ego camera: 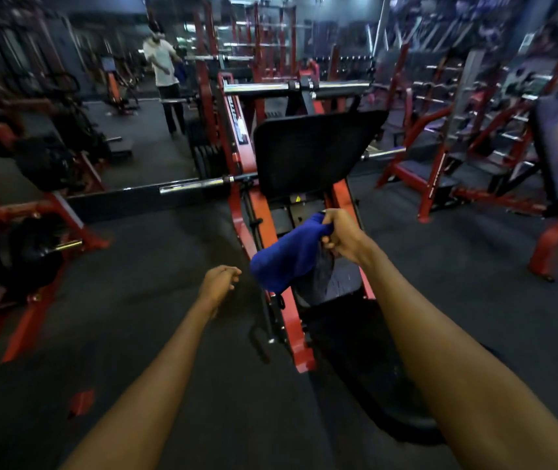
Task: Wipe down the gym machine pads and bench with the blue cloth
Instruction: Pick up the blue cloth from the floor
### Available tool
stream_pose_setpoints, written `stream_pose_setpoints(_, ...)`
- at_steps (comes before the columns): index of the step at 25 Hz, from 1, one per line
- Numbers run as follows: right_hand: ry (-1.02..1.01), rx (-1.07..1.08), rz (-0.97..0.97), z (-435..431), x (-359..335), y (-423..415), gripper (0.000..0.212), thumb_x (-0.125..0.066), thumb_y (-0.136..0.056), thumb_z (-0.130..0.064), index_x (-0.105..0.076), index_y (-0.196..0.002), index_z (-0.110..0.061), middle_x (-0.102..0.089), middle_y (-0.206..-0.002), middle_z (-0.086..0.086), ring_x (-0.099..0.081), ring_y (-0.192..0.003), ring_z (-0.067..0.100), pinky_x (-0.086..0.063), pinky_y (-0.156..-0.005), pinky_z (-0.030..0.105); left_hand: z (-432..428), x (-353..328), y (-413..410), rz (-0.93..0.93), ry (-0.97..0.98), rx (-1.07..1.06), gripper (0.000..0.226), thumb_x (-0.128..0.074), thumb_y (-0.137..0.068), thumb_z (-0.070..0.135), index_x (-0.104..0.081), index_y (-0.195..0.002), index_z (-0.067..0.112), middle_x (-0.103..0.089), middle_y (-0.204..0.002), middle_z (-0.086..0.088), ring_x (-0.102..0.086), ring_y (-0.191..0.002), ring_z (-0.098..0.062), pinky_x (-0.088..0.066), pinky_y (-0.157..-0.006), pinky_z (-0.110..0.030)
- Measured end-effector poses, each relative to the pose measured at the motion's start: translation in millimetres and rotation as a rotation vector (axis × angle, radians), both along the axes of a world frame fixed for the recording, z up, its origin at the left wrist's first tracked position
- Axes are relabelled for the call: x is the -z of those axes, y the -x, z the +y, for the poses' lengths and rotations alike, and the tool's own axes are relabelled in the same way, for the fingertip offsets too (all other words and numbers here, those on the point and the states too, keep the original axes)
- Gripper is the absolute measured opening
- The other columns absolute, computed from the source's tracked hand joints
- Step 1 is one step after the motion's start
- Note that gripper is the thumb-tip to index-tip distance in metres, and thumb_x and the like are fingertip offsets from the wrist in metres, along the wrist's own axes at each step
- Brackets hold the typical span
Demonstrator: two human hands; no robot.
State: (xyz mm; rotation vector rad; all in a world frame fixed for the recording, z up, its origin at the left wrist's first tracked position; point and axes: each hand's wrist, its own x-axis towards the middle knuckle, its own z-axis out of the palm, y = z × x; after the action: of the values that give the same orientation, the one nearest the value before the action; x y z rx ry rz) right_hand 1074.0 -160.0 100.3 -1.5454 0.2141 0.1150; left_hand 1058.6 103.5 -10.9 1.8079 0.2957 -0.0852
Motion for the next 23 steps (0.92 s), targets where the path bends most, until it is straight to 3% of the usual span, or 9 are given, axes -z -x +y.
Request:
stream_pose_setpoints(3, -0.031, 0.004, -0.047, -1, -19, 7, 0.024, -0.029, -0.08, 0.001, -0.043, -0.068, -0.015, -0.037, -0.049, -0.001, -0.03, -0.031, 0.009, -0.018, -0.032, 0.015, -17, -19, -14, 0.275, 0.168, 0.033, 0.052, -0.031, -0.103, 0.048, -0.065, -0.099, 0.008, -0.063, -0.105, -0.011, -0.054, -0.075, -0.019, -0.037, -0.072, -0.029)
stream_pose_setpoints(4, -0.032, -0.003, -0.06, -1, -22, 10, 0.025, -0.029, -0.079, 0.002, -0.044, -0.068, -0.016, -0.038, -0.05, -0.002, -0.031, -0.032, 0.01, -0.019, -0.032, 0.016, -21, -23, -19, 0.369, 0.242, 0.072, 0.062, -0.025, -0.101, 0.055, -0.063, -0.108, 0.006, -0.061, -0.112, -0.014, -0.056, -0.081, -0.022, -0.035, -0.083, -0.033)
stream_pose_setpoints(6, -0.048, -0.011, -0.08, -3, -24, 16, 0.027, -0.03, -0.077, 0.004, -0.044, -0.069, -0.017, -0.041, -0.049, -0.005, -0.032, -0.034, 0.01, -0.022, -0.033, 0.019, -30, -27, -28, 0.578, 0.355, 0.187, 0.076, -0.022, -0.095, 0.064, -0.056, -0.122, 0.002, -0.06, -0.122, -0.014, -0.057, -0.101, -0.028, -0.031, -0.087, -0.036)
stream_pose_setpoints(8, -0.059, -0.006, -0.096, -8, -23, 21, 0.029, -0.029, -0.078, 0.005, -0.042, -0.066, -0.018, -0.043, -0.048, -0.008, -0.032, -0.036, 0.009, -0.022, -0.034, 0.02, -41, -20, -33, 0.732, 0.413, 0.279, 0.076, -0.029, -0.091, 0.066, -0.058, -0.116, 0.001, -0.065, -0.117, -0.016, -0.057, -0.109, -0.028, -0.031, -0.082, -0.036)
stream_pose_setpoints(10, -0.07, 0.015, -0.112, -13, -20, 23, 0.026, -0.031, -0.078, 0.003, -0.039, -0.064, -0.017, -0.046, -0.049, -0.009, -0.032, -0.036, 0.01, -0.021, -0.035, 0.02, -56, -15, -31, 0.798, 0.458, 0.318, 0.054, -0.041, -0.09, 0.061, -0.059, -0.091, 0.01, -0.071, -0.09, -0.012, -0.058, -0.093, -0.024, -0.029, -0.075, -0.035)
stream_pose_setpoints(13, -0.073, 0.037, -0.121, -25, -17, 26, 0.02, -0.034, -0.076, -0.001, -0.046, -0.074, -0.016, -0.046, -0.063, 0.001, -0.037, -0.043, 0.012, -0.024, -0.036, 0.02, -69, -22, -33, 0.65, 0.454, 0.193, 0.029, -0.056, -0.093, 0.04, -0.054, -0.075, 0.017, -0.067, -0.058, -0.007, -0.055, -0.07, -0.022, -0.035, -0.066, -0.032)
stream_pose_setpoints(16, -0.065, 0.113, -0.093, -39, -11, 27, 0.033, -0.028, -0.08, 0.009, -0.052, -0.079, -0.013, -0.052, -0.067, 0.002, -0.047, -0.054, 0.014, -0.033, -0.045, 0.021, -66, -46, -50, 0.399, 0.47, 0.103, 0.008, -0.063, -0.091, 0.02, -0.065, -0.093, 0.013, -0.074, -0.092, -0.012, -0.068, -0.076, -0.026, -0.056, -0.068, -0.035)
stream_pose_setpoints(19, 0.071, 0.148, 0.029, -55, -1, 29, 0.032, -0.028, -0.081, 0.012, -0.055, -0.076, -0.007, -0.059, -0.066, 0.006, -0.05, -0.066, 0.022, -0.041, -0.055, 0.025, -56, -71, -64, 0.08, 0.432, 0.052, 0.026, -0.066, -0.085, 0.005, -0.065, -0.111, 0.008, -0.067, -0.121, -0.013, -0.065, -0.096, -0.026, -0.053, -0.081, -0.033)
stream_pose_setpoints(23, -0.025, 0.095, 0.252, -64, 9, 35, 0.014, -0.045, -0.083, -0.017, -0.058, -0.086, -0.011, -0.061, -0.087, 0.008, -0.055, -0.071, 0.021, -0.043, -0.063, 0.028, -44, -103, -54, -0.189, 0.448, 0.11, 0.065, -0.057, -0.074, -0.015, -0.057, -0.133, 0.014, -0.067, -0.121, -0.009, -0.065, -0.106, -0.025, -0.053, -0.085, -0.034)
